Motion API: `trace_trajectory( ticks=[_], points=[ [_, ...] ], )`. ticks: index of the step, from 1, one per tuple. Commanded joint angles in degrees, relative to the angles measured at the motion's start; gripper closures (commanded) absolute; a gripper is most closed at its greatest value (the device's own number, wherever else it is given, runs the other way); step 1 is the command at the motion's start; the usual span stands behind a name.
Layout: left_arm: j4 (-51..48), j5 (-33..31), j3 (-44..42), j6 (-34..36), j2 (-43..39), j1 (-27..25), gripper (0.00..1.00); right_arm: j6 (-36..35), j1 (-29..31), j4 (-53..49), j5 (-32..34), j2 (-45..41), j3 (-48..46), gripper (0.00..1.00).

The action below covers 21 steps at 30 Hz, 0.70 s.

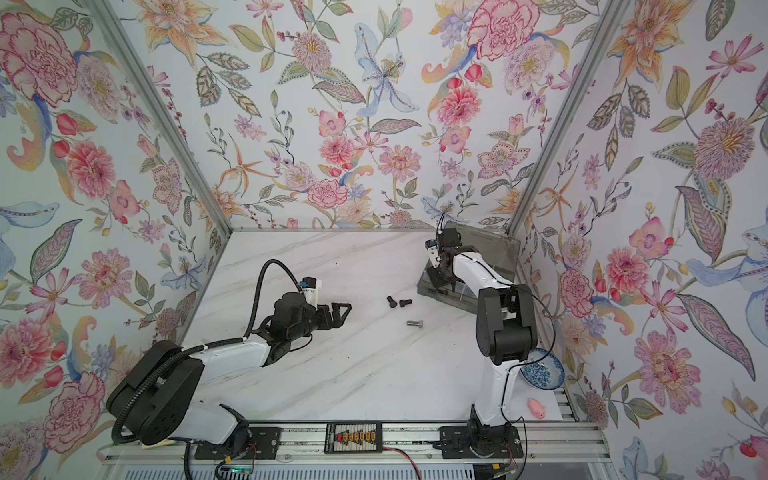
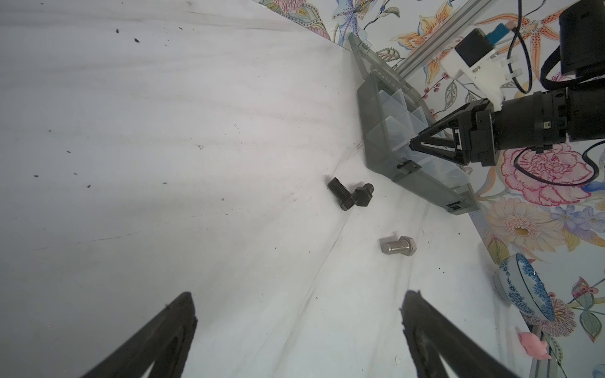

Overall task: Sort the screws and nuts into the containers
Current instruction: 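Lower the black bolt into an empty compartment and open the right gripper, then move the open right gripper back over the remaining black hex bolts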

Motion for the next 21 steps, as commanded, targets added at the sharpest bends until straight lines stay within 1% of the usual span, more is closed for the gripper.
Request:
trace_trajectory(
  ticks=[1,5,11,14,18,21],
  points=[
    [0.93,-0.49,0.09,0.08,-0.49,0.67,0.01,0.77,0.80,0.57,-0.65,-2.86,-1.29,0.59],
    [1.06,-0.40,0.12,0.23,-0.32,0.63,0.01,0.81,2.37,0.56,-2.71,-5.50,-2.23,0.57],
    [1.39,-0.04,0.45,0.16,0.54,0.62,0.01,1.17,7.27,0.51,-6.86,-7.79,-3.83,0.54],
    [1.41,0.05,0.54,0.10,0.65,0.62,0.01,1.99,9.55,0.52,-8.65,-7.69,-4.15,0.53],
    [1.38,0.02,0.46,0.17,0.65,0.62,0.01,2.80,12.40,0.56,-8.86,-6.09,-3.88,0.52],
    [1.49,0.05,0.23,0.13,0.60,0.64,0.01,5.00,13.51,0.77,-10.93,-4.27,-3.65,0.51]
  ],
)
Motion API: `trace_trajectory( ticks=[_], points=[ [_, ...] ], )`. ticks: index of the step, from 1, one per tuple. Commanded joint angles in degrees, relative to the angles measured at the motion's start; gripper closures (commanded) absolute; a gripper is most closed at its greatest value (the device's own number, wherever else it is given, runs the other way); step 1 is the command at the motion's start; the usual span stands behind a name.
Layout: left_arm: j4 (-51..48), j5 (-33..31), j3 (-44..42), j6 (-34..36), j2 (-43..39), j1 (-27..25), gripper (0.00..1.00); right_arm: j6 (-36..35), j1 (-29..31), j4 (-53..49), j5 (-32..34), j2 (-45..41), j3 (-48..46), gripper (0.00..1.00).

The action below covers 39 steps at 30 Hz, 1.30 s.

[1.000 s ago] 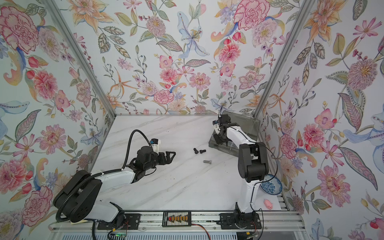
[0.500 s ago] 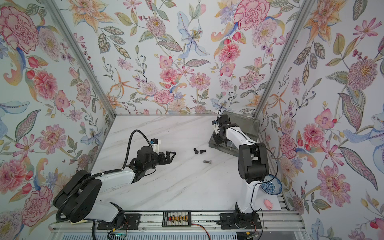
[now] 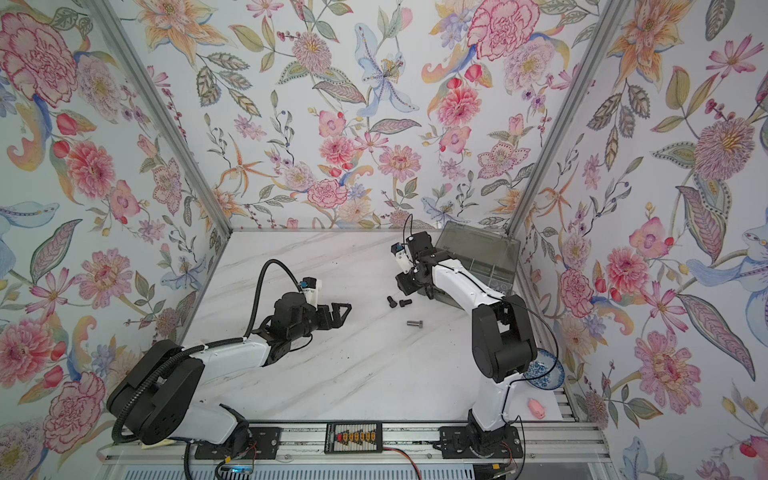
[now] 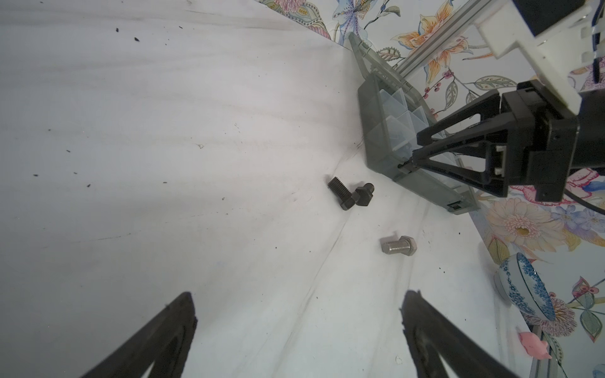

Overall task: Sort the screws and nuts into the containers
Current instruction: 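Move the open right gripper back over the remaining black hex bolts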

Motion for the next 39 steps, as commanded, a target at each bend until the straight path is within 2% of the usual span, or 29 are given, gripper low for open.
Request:
trace_trajectory(
  ticks=[1,6,11,21,32,39],
  points=[
    [1.63,0.02,0.20,0.05,0.57,0.69,0.01,3.72,0.99,-0.04,-2.59,2.70,-0.24,0.51],
    [1.63,-0.06,0.01,-0.01,0.48,0.63,0.01,12.70,3.44,0.68,0.71,5.64,0.47,0.48],
    [1.52,-0.15,-0.01,-0.01,0.54,0.61,0.01,18.14,6.05,1.64,3.72,7.62,0.46,0.47],
    [1.36,-0.22,0.18,-0.01,1.00,0.64,0.01,21.64,6.55,1.90,6.73,10.34,-0.06,0.47],
    [1.28,-0.15,0.45,-0.05,1.34,0.63,0.01,22.22,6.55,3.00,5.96,12.08,-0.36,0.48],
    [1.13,-0.28,0.45,-0.03,1.27,0.64,0.01,22.87,6.47,3.18,6.01,13.66,-0.29,0.53]
  ],
)
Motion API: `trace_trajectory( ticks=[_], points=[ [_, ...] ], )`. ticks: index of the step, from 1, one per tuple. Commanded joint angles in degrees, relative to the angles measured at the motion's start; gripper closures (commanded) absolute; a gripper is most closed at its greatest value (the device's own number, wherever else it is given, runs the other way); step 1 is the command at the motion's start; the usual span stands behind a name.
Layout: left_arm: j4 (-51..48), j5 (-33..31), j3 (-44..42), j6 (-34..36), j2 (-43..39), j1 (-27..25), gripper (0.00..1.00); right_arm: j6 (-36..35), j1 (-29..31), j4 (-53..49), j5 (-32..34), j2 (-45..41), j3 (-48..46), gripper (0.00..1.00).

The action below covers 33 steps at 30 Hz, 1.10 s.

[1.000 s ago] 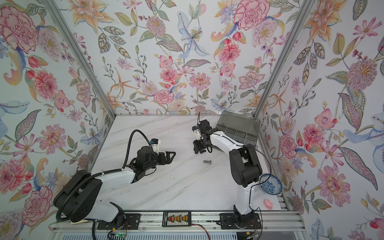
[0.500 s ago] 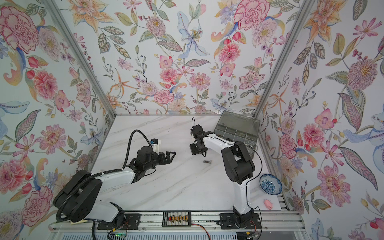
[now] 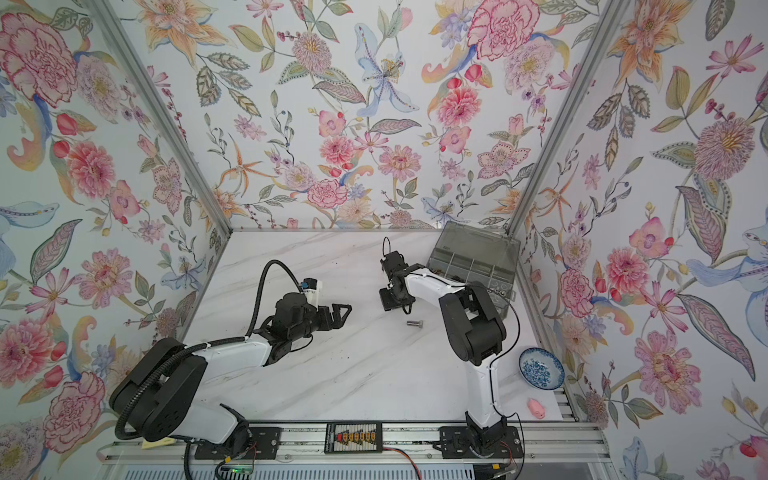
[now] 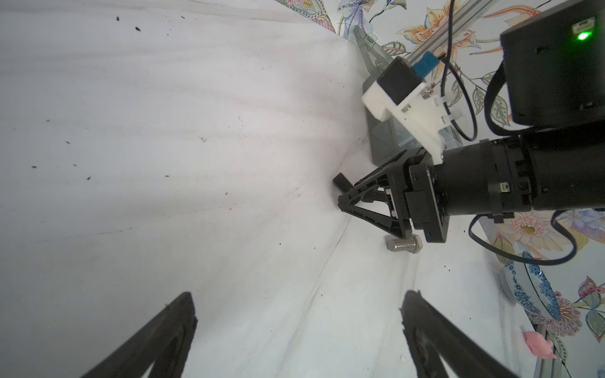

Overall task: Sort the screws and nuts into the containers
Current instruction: 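Move the open right gripper back over the remaining black hex bolts, then close the right gripper on a black hex bolt head and lift it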

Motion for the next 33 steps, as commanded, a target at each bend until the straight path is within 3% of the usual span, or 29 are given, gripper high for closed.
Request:
trace_trajectory(
  ticks=[1,8,13,17,27,33],
  points=[
    [1.08,-0.23,0.40,-0.01,0.28,0.66,0.01,1.16,-0.29,0.18,0.35,1.34,-0.35,0.54],
    [1.16,-0.23,0.40,-0.06,0.29,0.61,0.00,1.42,-0.29,0.07,0.78,0.16,-1.53,0.70],
    [1.28,-0.23,0.13,-0.07,0.20,0.66,0.01,1.03,-0.78,0.16,0.19,-1.57,-2.52,0.89],
    [1.28,-0.24,0.19,-0.06,0.11,0.62,0.01,-0.57,-2.12,1.37,-3.76,-4.70,-3.97,0.99],
    [1.44,-0.15,0.08,-0.11,-0.15,0.67,0.01,-6.00,-9.83,2.64,-12.89,-14.66,-6.67,1.00],
    [1.29,-0.06,0.11,-0.07,-0.42,0.62,0.01,-7.16,-16.60,2.52,-11.76,-17.72,-7.10,1.00]
  ],
)
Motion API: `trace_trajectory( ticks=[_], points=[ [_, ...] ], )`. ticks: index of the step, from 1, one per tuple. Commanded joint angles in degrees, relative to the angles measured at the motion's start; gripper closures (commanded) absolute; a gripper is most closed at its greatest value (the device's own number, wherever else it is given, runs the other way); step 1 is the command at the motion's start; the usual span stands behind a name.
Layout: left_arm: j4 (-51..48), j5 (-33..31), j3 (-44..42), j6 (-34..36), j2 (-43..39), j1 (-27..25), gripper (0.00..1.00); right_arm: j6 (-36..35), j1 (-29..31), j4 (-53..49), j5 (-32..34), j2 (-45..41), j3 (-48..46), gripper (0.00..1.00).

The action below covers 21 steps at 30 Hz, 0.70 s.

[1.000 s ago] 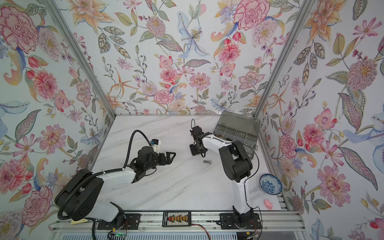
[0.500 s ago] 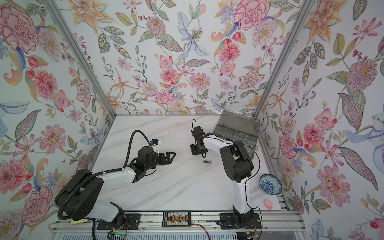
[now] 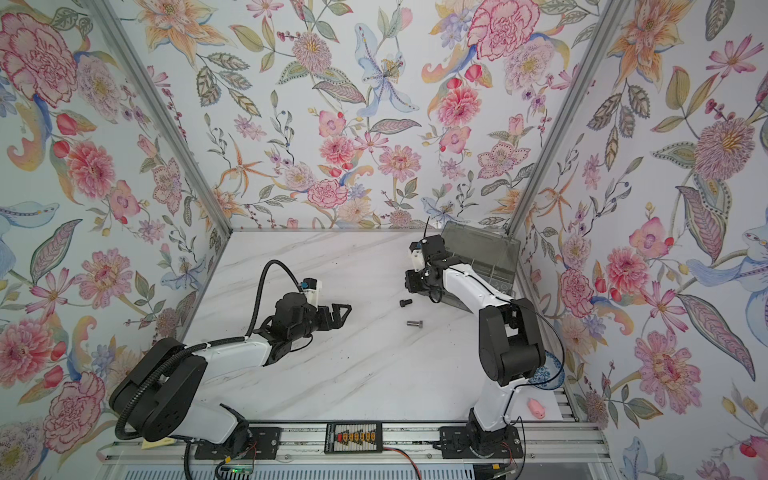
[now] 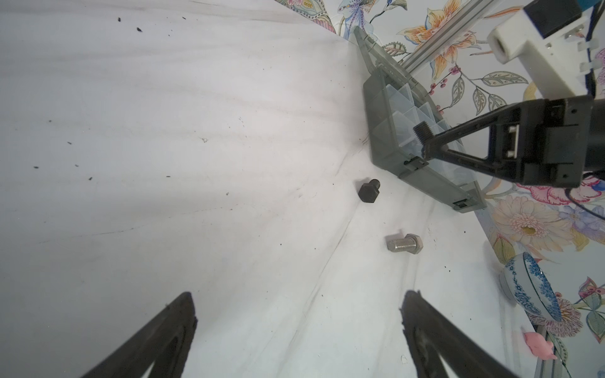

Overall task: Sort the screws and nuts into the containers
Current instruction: 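Close the right gripper on a black hex bolt head and lift it, then lower the black bolt into the bolt compartment and open the right gripper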

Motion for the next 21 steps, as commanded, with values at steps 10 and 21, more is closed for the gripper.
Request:
trace_trajectory(
  ticks=[10,21],
  points=[
    [1.22,-0.15,0.26,-0.20,-0.50,0.47,0.01,-6.81,-7.07,-1.86,7.44,1.91,1.92,1.00],
    [0.69,-0.33,0.47,-0.07,-0.77,0.44,0.00,-8.15,-7.38,-2.05,10.47,5.89,3.16,1.00]
  ],
)
